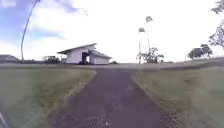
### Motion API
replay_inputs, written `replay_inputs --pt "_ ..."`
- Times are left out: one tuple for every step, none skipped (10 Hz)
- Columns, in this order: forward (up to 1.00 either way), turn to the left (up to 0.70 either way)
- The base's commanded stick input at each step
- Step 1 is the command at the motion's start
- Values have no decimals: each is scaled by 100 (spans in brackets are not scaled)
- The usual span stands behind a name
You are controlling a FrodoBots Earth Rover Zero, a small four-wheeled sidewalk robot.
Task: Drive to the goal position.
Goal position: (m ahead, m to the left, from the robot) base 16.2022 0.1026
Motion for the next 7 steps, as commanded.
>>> replay_inputs --pt "70 0" --pt "70 0" --pt "70 0" --pt "70 0" --pt "70 0" --pt "70 0" --pt "70 0"
